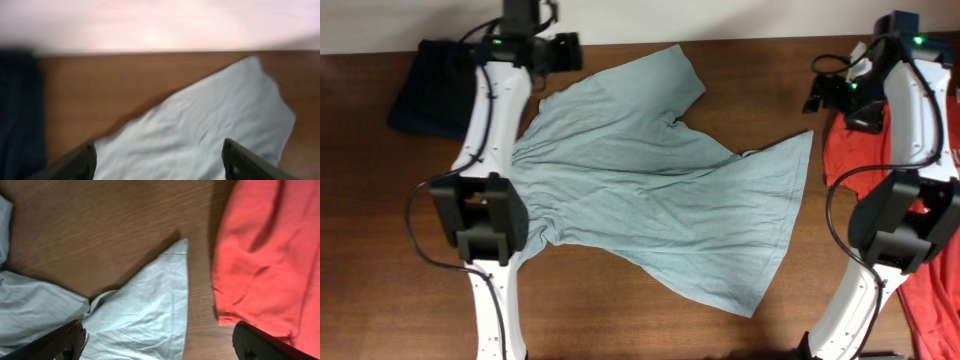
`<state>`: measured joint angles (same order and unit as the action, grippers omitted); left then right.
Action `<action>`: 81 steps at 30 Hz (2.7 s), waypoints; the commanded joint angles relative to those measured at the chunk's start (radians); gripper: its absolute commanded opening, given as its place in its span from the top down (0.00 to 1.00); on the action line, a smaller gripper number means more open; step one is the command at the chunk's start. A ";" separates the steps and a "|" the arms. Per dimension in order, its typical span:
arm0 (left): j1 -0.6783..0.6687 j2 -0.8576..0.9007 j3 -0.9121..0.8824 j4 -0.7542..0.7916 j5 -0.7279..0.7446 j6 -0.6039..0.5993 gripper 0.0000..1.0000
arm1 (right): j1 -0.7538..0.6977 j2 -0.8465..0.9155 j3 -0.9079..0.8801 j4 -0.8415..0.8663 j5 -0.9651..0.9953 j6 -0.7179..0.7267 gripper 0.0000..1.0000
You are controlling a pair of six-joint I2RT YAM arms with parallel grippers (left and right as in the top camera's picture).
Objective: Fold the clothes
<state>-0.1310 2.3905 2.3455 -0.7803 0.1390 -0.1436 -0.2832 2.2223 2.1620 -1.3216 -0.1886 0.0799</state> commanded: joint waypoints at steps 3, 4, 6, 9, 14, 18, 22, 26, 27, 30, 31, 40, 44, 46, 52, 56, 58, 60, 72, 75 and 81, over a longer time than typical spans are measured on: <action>-0.057 0.135 0.008 0.124 -0.005 0.242 0.16 | -0.027 -0.019 0.008 -0.002 0.006 0.006 0.02; -0.059 0.155 0.008 0.137 -0.007 0.260 0.16 | -0.027 -0.019 0.008 -0.002 0.006 0.006 0.01; -0.059 0.181 0.008 0.146 -0.010 0.278 0.16 | -0.026 -0.019 0.008 -0.003 0.006 0.006 0.01; -0.047 0.235 0.008 0.158 -0.064 0.281 0.16 | -0.025 -0.019 0.008 -0.003 0.006 0.006 0.01; -0.018 0.269 0.008 0.163 -0.069 0.281 0.22 | -0.025 -0.019 0.008 -0.003 0.006 0.006 0.01; -0.010 0.269 0.008 0.166 -0.069 0.281 0.62 | -0.025 -0.019 0.008 -0.003 0.006 0.006 0.01; -0.002 0.270 0.008 0.167 -0.068 0.281 0.65 | -0.025 -0.019 0.008 -0.002 0.006 0.006 0.01; -0.002 0.272 0.008 0.182 -0.068 0.281 0.42 | -0.025 -0.019 0.008 -0.002 0.006 0.006 0.01; -0.002 0.273 0.008 0.186 -0.068 0.281 0.41 | -0.025 -0.019 0.008 -0.002 0.006 0.006 0.01; -0.002 0.280 0.008 0.197 -0.052 0.303 0.40 | -0.025 -0.019 0.008 -0.002 0.006 0.006 0.01; -0.002 0.283 0.008 0.198 -0.049 0.308 0.40 | -0.025 -0.019 0.008 -0.002 0.006 0.006 0.01; -0.002 0.321 0.008 0.194 -0.050 0.333 0.37 | -0.025 -0.019 0.008 -0.003 0.005 0.006 0.01; -0.002 0.321 0.008 0.176 -0.049 0.333 0.39 | -0.025 -0.019 0.008 -0.003 0.006 0.006 0.01; -0.002 0.321 0.008 0.158 -0.050 0.333 0.47 | -0.025 -0.019 0.008 -0.003 0.006 0.006 0.01; 0.005 0.321 0.008 0.142 -0.091 0.313 0.88 | -0.025 -0.019 0.008 -0.002 0.006 0.006 0.01; 0.027 0.321 0.008 0.127 -0.346 0.096 0.92 | -0.025 -0.019 0.008 -0.003 0.006 0.006 0.01; 0.040 0.321 0.008 0.109 -0.434 0.035 0.92 | -0.025 -0.019 0.008 -0.003 0.006 0.006 0.01; 0.048 0.321 0.008 0.097 -0.476 0.014 0.92 | -0.025 -0.019 0.008 -0.002 0.006 0.006 0.01; 0.055 0.321 0.078 0.157 -0.359 -0.001 0.64 | -0.025 -0.019 0.008 -0.003 0.006 0.006 0.01; 0.055 0.320 0.148 0.150 -0.303 0.000 0.36 | -0.025 -0.019 0.008 -0.003 0.006 0.006 0.01; 0.051 0.312 0.576 -0.154 -0.240 0.001 0.01 | -0.025 -0.019 0.008 -0.003 0.006 0.006 0.02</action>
<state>-0.0772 2.7255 2.7079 -0.8410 -0.1486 -0.1394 -0.3054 2.2223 2.1620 -1.3231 -0.1890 0.0792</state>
